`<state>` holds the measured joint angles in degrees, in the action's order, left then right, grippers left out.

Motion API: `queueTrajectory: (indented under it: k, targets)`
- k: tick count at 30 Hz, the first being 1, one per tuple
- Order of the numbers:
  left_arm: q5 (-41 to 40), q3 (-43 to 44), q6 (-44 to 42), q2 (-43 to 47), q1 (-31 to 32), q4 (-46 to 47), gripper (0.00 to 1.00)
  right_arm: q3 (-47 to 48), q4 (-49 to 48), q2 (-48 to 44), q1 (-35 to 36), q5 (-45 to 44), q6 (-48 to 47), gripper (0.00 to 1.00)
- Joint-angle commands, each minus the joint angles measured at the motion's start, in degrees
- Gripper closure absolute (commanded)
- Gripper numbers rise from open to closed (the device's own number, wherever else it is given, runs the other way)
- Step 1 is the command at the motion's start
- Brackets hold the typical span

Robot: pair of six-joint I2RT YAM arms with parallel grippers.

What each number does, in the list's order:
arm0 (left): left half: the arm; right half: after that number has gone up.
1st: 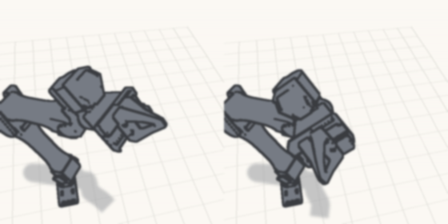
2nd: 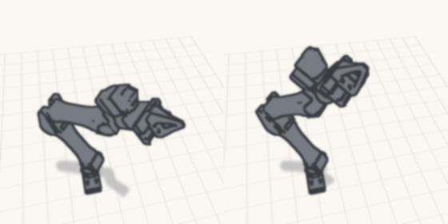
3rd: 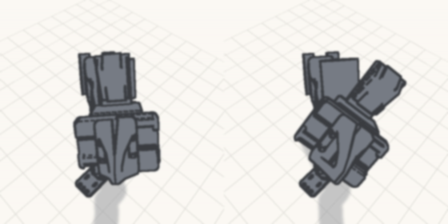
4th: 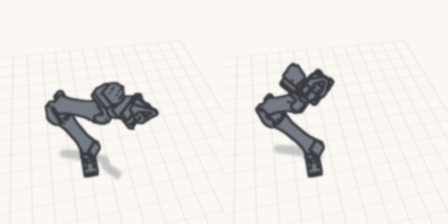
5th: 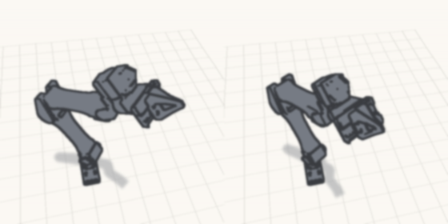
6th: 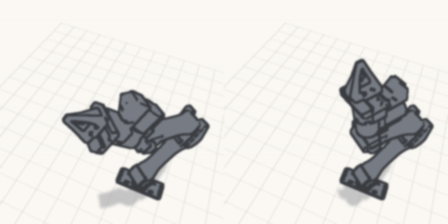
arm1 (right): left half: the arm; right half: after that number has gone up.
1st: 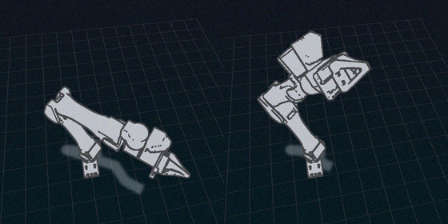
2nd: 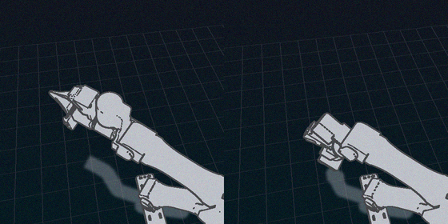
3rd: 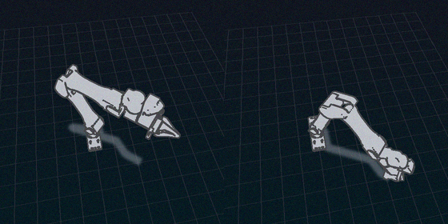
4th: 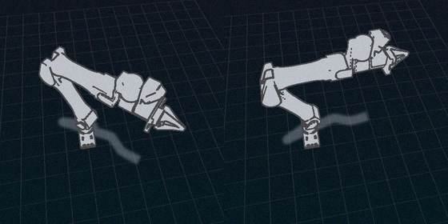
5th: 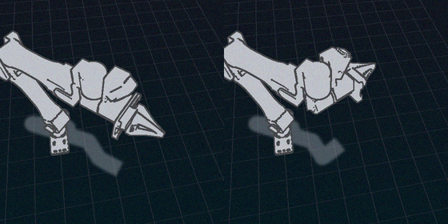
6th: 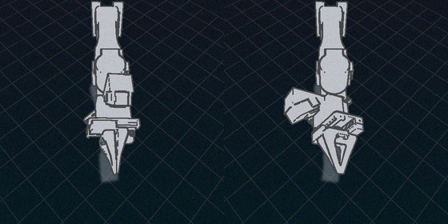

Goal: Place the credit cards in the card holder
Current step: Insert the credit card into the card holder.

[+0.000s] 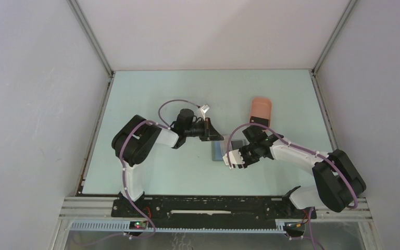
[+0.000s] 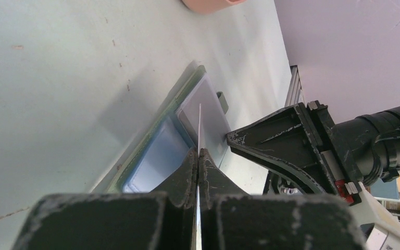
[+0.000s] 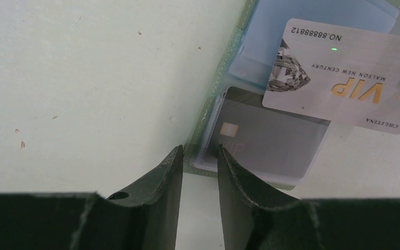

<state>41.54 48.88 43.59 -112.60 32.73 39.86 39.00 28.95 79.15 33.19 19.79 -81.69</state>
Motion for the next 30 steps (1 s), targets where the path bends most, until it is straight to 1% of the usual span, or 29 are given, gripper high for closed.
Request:
queueTrajectory:
  k: [1, 9, 19, 30]
  targets:
    - [-1.27, -2.05, 0.61, -0.27, 0.40, 2.24, 1.00, 0.72, 0.41, -0.51, 0.64, -1.06, 0.52, 0.61]
    - [-2.34, -3.51, 0.74, 0.11, 0.46, 2.24, 1.00, 1.12, 0.67, -0.14, 0.99, -0.99, 1.27, 0.61]
    - [-2.89, -3.18, 1.99, -1.00, 1.05, 2.24, 1.00, 1.16, 0.45, -0.45, 1.26, -0.98, 1.51, 0.62]
    - [-5.85, -3.60, 3.43, -2.64, 1.81, 3.91, 1.00, 1.16, 0.60, -1.01, 1.44, -0.81, 1.62, 0.62]
